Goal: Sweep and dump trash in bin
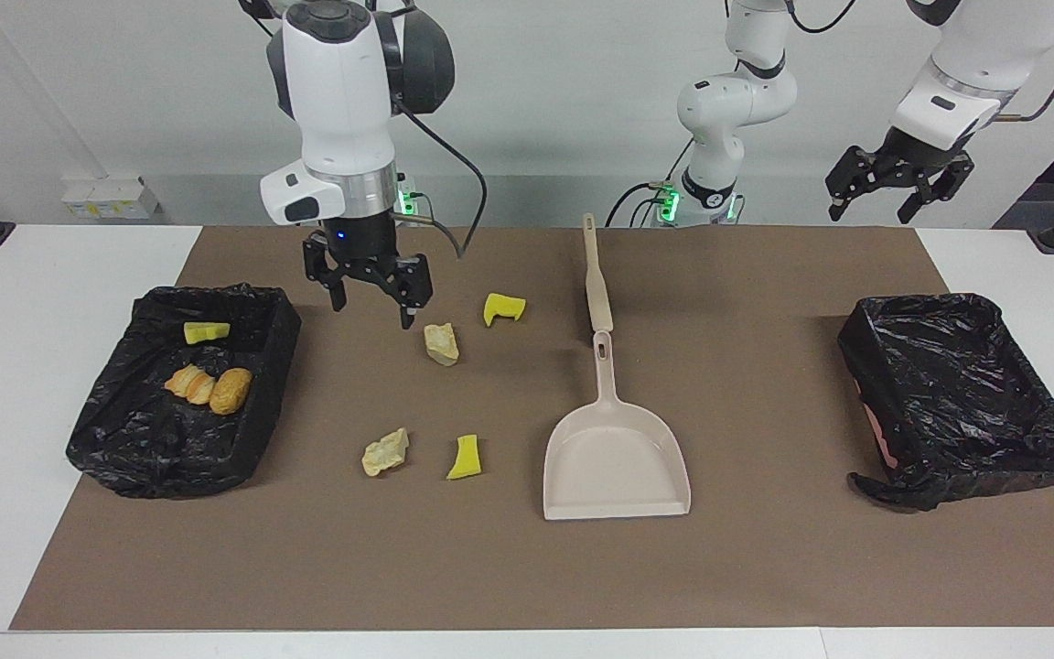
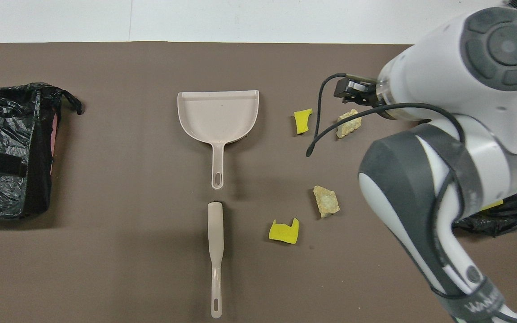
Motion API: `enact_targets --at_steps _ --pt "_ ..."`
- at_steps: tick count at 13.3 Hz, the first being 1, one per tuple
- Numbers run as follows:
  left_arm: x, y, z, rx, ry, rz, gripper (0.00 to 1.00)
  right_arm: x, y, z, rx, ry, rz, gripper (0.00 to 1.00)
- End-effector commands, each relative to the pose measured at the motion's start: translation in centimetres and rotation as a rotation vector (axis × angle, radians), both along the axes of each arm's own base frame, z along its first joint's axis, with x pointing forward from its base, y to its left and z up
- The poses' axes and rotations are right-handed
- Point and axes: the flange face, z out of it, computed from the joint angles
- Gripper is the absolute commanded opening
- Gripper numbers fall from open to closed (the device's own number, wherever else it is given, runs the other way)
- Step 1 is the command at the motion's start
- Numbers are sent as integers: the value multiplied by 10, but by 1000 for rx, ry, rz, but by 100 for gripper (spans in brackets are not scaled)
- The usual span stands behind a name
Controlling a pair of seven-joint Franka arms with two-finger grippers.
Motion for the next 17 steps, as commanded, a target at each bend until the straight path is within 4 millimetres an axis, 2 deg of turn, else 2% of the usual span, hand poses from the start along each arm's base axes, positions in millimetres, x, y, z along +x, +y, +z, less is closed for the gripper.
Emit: enact_targets --at_steps 1,2,4,6,9,12,13,15,17 --pt "-5 2 3 19 -9 2 100 -29 -4 6 -13 64 30 100" --pt "-5 3 3 19 -9 5 100 -37 5 6 -3 79 32 100" --pt "-5 2 3 19 -9 2 100 -59 35 4 73 108 72 100" --pt "-4 2 2 19 -7 2 100 -81 63 1 70 124 108 100" --pt "-5 2 3 19 -7 2 100 -108 134 -22 71 158 123 100" --pt "-5 2 3 19 -9 2 100 -140 216 -65 93 164 87 100" --pt "-5 2 3 19 -9 2 100 -151 236 -80 102 161 90 100" --pt "-5 3 3 17 -9 5 100 -178 266 -113 96 178 95 100" --pt "-5 2 3 19 -9 2 100 -201 286 -140 111 169 88 100"
